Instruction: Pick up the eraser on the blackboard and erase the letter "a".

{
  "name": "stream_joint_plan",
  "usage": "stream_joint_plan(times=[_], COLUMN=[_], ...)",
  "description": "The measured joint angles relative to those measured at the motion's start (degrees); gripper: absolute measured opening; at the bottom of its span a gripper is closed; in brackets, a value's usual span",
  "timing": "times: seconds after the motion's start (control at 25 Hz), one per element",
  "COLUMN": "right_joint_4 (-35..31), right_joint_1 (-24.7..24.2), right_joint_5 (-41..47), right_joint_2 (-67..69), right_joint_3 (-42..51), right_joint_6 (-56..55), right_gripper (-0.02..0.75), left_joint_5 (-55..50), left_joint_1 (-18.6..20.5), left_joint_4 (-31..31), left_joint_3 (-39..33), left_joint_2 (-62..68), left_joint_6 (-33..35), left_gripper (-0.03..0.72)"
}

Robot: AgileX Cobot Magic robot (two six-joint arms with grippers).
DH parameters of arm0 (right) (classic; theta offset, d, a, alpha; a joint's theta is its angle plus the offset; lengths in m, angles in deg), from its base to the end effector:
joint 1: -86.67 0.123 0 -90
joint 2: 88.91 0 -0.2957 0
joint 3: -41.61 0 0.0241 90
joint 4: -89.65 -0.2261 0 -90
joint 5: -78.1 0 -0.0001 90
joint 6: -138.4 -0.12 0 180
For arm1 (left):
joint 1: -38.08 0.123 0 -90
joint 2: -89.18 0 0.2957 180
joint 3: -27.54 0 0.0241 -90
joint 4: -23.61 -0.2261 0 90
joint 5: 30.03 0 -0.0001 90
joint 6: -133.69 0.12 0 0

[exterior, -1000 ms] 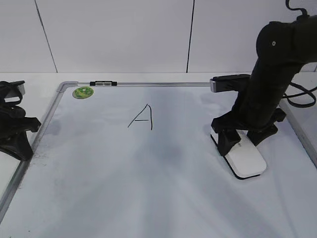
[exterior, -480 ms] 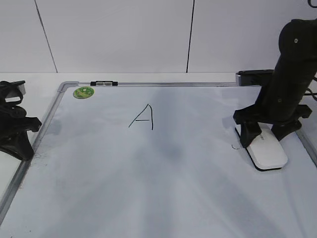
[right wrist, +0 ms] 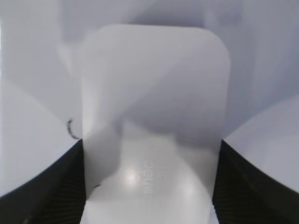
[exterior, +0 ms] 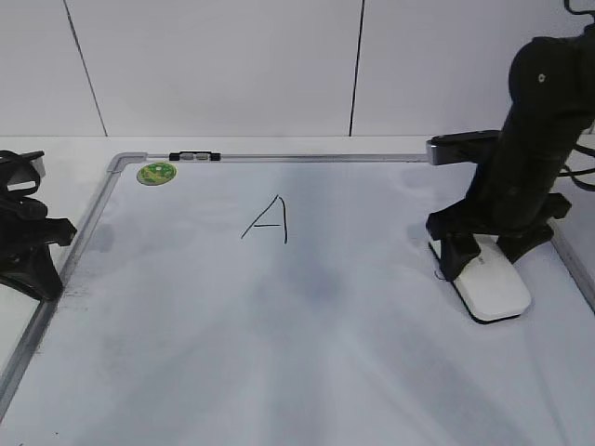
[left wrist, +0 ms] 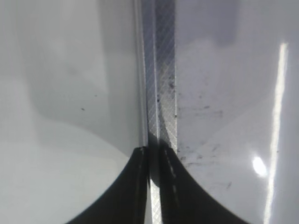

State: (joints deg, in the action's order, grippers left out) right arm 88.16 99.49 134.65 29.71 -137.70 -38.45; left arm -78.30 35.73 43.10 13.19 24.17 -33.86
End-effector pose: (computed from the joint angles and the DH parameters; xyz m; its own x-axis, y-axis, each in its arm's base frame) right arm 0.3496 0.0822 0.1732 -0.9626 -0.2607 -0.0732 -0.2627 0.9647 0.0187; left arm 0.3217 -0.0431 0.1504 -0.9973 0.0273 -0.0675 0.0434 0.9674 -0.2493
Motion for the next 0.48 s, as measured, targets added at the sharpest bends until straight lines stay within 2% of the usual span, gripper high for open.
stream_joint_plan(times=[0.24, 0.48], right_joint_4=[-0.80, -0.69], right_joint_1=[6.92, 7.94], right_joint_5=[0.11, 0.11], right_joint_2=[0.00, 0.00], right_joint_3=[0.00, 0.00], right_joint_6=[1.47, 2.30], right_gripper=[0.561, 0.561], left_joint_5=[0.00, 0.00], left_joint_1=[0.00, 0.00], left_joint_4=[0.16, 0.16], left_joint_3=[0.00, 0.00], left_joint_2=[0.00, 0.00], left_joint_6=[0.00, 0.00], left_gripper=[0.038, 0.037])
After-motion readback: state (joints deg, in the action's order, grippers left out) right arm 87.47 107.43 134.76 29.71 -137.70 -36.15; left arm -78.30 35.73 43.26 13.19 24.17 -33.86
